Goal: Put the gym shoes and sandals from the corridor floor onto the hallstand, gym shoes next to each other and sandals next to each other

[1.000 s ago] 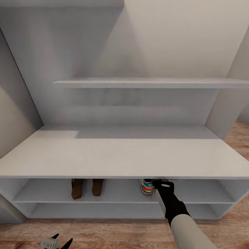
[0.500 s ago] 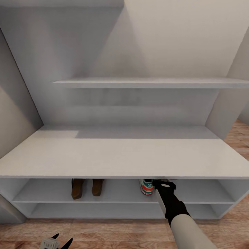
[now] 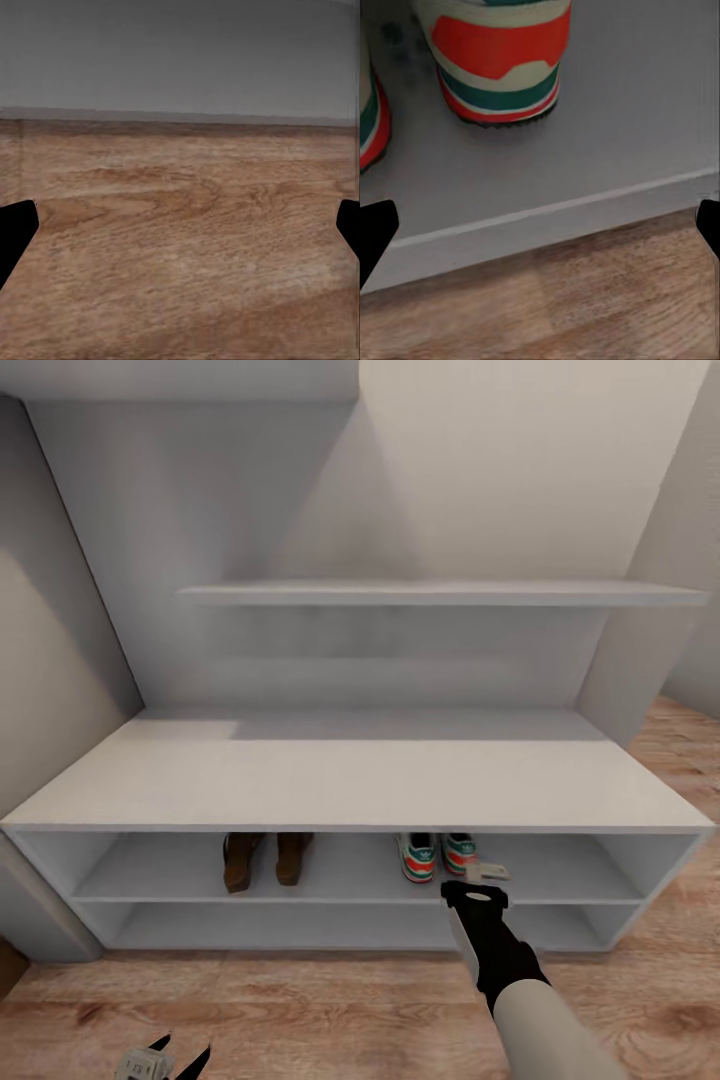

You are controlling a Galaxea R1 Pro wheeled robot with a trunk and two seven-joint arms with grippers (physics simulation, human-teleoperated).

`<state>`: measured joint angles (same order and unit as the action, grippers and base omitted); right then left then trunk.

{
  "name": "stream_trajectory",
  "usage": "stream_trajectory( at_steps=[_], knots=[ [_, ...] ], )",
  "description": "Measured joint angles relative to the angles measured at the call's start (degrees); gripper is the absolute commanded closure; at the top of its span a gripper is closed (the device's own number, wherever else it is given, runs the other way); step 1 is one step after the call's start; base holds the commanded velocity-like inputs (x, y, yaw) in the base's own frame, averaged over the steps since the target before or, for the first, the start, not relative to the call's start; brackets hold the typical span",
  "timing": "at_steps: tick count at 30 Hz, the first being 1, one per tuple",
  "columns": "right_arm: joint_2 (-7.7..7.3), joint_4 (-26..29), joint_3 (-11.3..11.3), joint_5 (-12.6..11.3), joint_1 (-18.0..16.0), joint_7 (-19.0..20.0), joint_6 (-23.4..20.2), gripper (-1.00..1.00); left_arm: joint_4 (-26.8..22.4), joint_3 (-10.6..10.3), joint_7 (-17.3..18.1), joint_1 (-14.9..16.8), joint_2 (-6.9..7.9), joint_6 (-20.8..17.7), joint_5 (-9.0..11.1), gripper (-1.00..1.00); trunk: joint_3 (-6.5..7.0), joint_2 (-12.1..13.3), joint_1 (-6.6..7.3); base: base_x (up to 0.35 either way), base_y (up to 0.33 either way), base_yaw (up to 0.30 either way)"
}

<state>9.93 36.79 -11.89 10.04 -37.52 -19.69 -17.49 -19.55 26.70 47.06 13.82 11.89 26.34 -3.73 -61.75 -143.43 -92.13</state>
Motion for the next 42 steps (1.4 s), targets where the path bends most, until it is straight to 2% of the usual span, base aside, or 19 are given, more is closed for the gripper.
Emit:
stream_trajectory(
  at_steps=[12,17,21,22,25,26,32,36,40,42],
  knots=[
    [0.0,-0.9,0.0,0.1,0.0,0.1,0.3,-1.0,0.0,0.1,-0.2,-0.1,0.18,0.0,0.1,-1.0,0.0,0.0,0.0,-0.336,0.0,0.0],
    [0.0,-4.6,0.0,0.2,0.0,0.2,0.7,-1.0,0.0,0.1,-1.7,-0.1,0.25,0.1,0.1,-1.0,0.0,0.0,0.0,-0.336,0.0,0.0],
    [-0.16,-8.4,0.1,0.3,0.0,0.2,2.9,-1.0,0.0,0.1,-3.8,-0.1,0.24,0.1,0.2,-1.0,0.0,0.0,0.0,-0.336,0.0,0.0],
    [-1.4,-11.2,0.0,0.3,0.0,0.5,5.7,-1.0,0.0,0.1,-5.6,-0.1,0.21,0.1,0.2,-1.0,-0.01,0.0,0.0,-0.336,0.0,0.0],
    [-2.94,-15.0,0.1,0.4,0.0,1.7,9.4,-1.0,0.0,0.1,-7.7,-0.1,0.16,0.1,0.2,-1.0,0.0,0.0,0.0,-0.329,0.0,0.0],
    [-5.08,-20.6,0.0,0.5,0.0,4.6,14.5,-1.0,0.0,0.1,-10.7,-0.1,0.08,0.1,0.2,-1.0,-0.01,0.0,-0.01,-0.292,0.0,0.0],
    [-9.6,-28.9,0.3,0.6,0.0,10.4,22.3,-1.0,0.1,0.1,-15.0,-0.1,-0.15,0.7,0.2,-1.0,0.0,0.0,0.02,-0.183,0.0,0.0],
    [-11.69,-32.5,0.3,0.6,0.1,14.0,26.7,-1.0,0.1,0.1,-16.8,-0.1,-0.25,0.9,0.2,-1.0,0.0,0.0,0.03,-0.06,0.0,0.0],
    [-12.92,-34.2,0.3,0.7,0.6,16.6,29.8,-1.0,0.1,0.1,-17.7,-0.1,-0.32,1.0,0.2,-1.0,0.0,0.0,0.03,-0.019,0.0,0.0],
    [-13.65,-34.9,0.3,0.7,2.5,17.7,31.2,-1.0,0.1,0.2,-18.1,-0.1,-0.27,0.9,0.2,-1.0,0.0,0.0,0.04,-0.003,0.0,0.0]
  ],
)
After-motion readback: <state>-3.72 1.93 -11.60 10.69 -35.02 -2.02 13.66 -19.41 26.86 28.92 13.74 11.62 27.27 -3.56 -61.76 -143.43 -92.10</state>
